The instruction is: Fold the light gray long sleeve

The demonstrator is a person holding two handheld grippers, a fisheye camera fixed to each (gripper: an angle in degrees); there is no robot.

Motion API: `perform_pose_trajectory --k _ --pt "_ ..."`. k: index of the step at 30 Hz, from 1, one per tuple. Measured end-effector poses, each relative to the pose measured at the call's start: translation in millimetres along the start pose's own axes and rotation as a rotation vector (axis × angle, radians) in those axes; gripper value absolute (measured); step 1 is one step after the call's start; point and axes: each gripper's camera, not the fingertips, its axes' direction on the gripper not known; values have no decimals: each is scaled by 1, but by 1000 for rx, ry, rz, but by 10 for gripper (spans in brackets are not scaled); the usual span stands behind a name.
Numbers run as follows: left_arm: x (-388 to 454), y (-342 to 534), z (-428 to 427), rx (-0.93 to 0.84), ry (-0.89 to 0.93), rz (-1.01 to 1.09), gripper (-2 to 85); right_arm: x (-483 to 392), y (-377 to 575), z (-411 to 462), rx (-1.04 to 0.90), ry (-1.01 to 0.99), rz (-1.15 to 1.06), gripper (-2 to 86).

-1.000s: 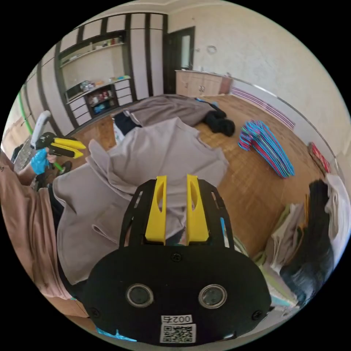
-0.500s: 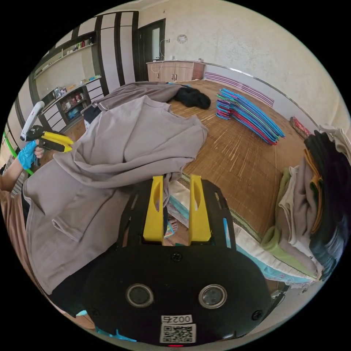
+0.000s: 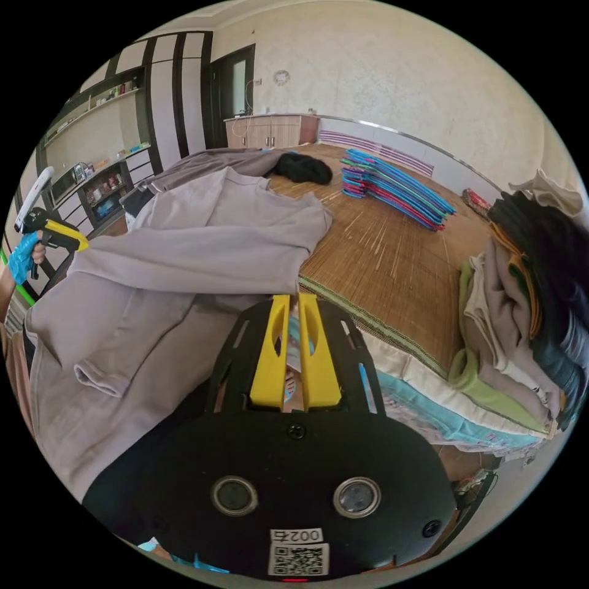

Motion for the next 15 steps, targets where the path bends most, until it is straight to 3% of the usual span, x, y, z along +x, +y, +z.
perform_pose_trajectory --k 6,15 --pt "21 -34 -10 70 -43 27 20 22 3 -20 16 -10 -11 59" --pt "83 -156 18 264 140 210 28 40 25 -59 140 10 28 12"
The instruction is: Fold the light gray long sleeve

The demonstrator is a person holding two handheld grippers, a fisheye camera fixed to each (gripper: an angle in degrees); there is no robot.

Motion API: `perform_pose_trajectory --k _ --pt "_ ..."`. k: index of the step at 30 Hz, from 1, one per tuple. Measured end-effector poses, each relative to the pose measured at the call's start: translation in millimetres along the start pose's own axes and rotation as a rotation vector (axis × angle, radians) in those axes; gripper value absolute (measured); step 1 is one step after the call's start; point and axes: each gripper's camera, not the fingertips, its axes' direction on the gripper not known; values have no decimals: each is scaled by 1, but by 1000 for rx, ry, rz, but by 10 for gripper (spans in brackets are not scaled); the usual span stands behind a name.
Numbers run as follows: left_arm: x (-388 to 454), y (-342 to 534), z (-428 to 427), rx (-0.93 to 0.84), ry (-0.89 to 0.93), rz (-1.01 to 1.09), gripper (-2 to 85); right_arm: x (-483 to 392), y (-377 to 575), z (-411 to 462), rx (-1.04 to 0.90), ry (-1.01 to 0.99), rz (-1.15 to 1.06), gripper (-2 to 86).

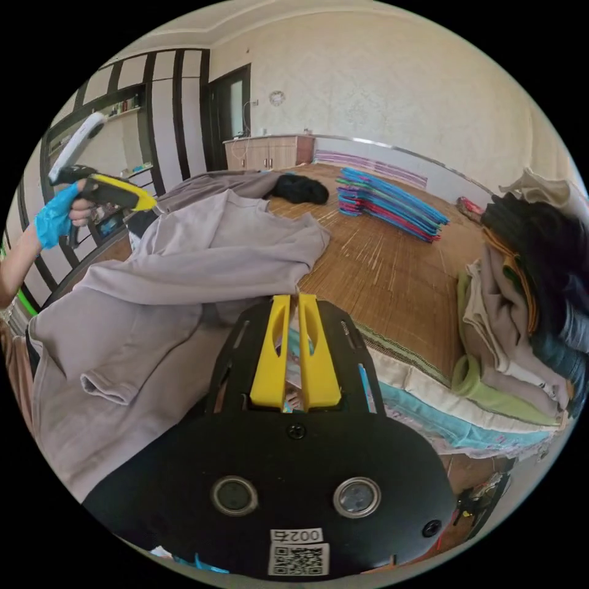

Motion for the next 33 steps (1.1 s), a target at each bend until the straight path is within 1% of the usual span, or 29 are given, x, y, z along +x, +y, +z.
perform_pose_trajectory --k 1,4,7,10,14,17,19,25,30,33 --pt "5 -20 16 15 20 20 30 0 1 -1 7 9 -3 10" --pt "18 -74 60 16 69 62 47 11 4 7 -59 9 -2 11" --pt "32 -117 105 -3 104 93 65 26 7 -3 -38 -32 26 23" --pt "42 -146 146 -8 156 80 71 39 10 -9 -35 -73 63 37" --pt "49 -173 186 -15 163 58 64 54 15 -14 -23 -109 103 29" --pt "56 -191 215 -67 166 85 27 61 16 -19 -9 -115 123 15" --pt "61 -203 226 -81 162 117 1 64 16 -23 3 -105 126 8" --pt "75 -246 214 -28 67 247 -9 72 15 -41 26 -2 113 -5" --pt "95 -270 250 -132 -34 348 -9 80 11 -19 -35 45 103 -5" --pt "99 -270 273 -158 -27 332 -9 91 10 -4 -76 -4 133 0"
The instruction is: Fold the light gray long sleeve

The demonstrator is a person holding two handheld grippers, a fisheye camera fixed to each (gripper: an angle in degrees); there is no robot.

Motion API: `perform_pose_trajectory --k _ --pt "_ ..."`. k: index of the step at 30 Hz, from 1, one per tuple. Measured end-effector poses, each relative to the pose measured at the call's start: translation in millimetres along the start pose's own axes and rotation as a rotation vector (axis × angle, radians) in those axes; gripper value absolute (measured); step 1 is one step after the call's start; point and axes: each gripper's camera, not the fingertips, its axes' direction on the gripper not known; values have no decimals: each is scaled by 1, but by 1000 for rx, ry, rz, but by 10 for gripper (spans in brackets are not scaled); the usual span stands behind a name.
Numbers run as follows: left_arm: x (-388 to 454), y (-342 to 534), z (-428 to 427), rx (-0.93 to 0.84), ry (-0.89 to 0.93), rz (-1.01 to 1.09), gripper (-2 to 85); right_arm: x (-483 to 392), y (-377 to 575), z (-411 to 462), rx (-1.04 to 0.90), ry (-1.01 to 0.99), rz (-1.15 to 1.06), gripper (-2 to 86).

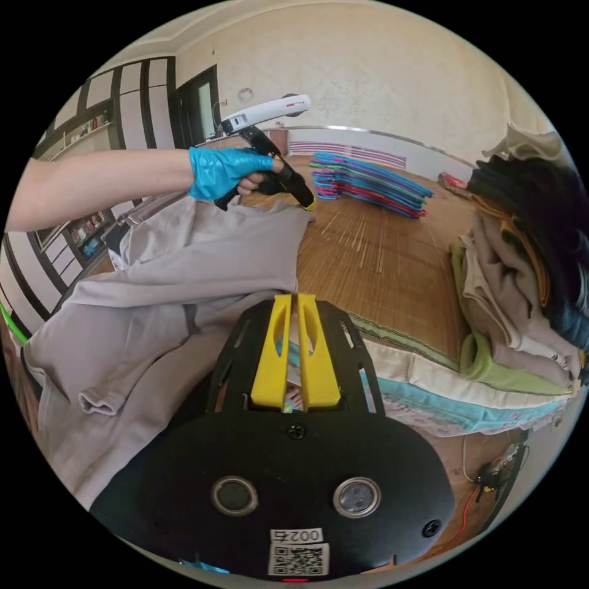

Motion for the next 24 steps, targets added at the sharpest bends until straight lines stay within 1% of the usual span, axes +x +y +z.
perform_pose_trajectory --k 3,5,7,8,11,15,17,19,24 --pt "-2 -3 8 28 46 -31 -9 13 -4 7 1 -71 36 2" --pt "-2 -6 9 37 33 -29 -10 17 -7 8 13 -92 46 0" --pt "0 -11 4 81 -9 -15 -10 16 -10 2 47 -50 49 -4" --pt "1 -12 2 96 -18 -11 -10 13 -10 -3 70 9 45 -6" --pt "3 -22 0 126 -63 12 -9 8 -11 4 69 119 33 -8" --pt "-1 -34 24 23 -20 36 -8 16 -14 34 3 103 34 -9" --pt "-5 -35 32 -11 24 44 -6 16 -13 41 1 98 18 -9" --pt "-14 -32 26 16 82 48 -1 15 -14 45 -5 89 5 -9" --pt "-38 -15 -11 111 109 73 9 8 -17 53 -5 97 -3 -9"
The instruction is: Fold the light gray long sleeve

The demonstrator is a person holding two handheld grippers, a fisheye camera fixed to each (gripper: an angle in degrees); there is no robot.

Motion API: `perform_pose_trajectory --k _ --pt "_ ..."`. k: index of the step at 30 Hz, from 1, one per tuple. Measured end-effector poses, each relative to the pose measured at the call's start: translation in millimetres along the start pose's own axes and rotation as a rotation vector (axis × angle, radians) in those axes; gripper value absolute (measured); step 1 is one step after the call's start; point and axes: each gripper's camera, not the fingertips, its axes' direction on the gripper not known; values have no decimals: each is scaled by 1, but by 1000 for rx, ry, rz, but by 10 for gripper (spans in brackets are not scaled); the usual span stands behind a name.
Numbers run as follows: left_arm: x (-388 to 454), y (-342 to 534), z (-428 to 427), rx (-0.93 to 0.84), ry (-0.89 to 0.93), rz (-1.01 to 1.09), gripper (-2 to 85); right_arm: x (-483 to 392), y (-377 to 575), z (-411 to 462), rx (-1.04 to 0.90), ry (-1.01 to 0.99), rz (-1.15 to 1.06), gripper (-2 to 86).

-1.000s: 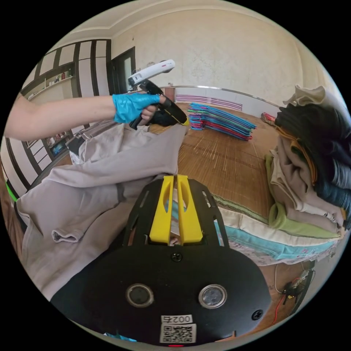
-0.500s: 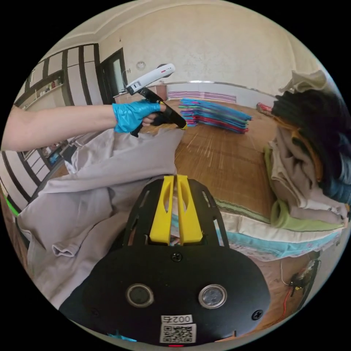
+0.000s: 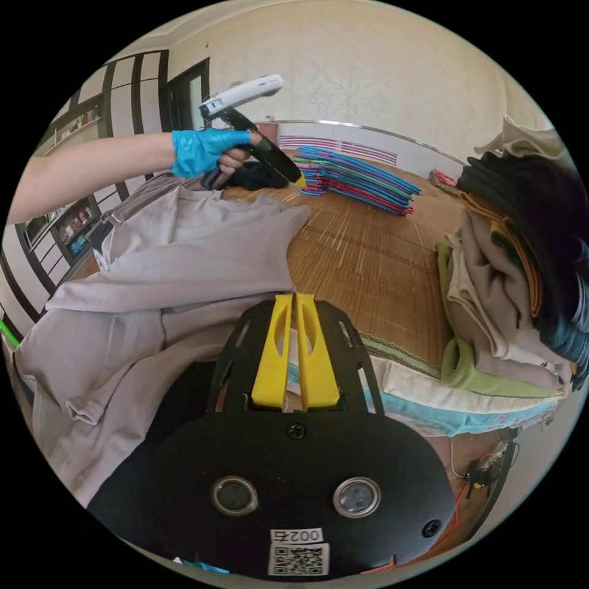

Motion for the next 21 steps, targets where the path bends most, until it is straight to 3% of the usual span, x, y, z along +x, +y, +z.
perform_pose_trajectory --k 6,21 --pt "-29 44 -31 0 -53 -50 26 -17 -2 11 -17 107 -9 -9" --pt "-53 119 -9 -88 -65 -188 43 -28 -10 21 -218 -65 -1 26"
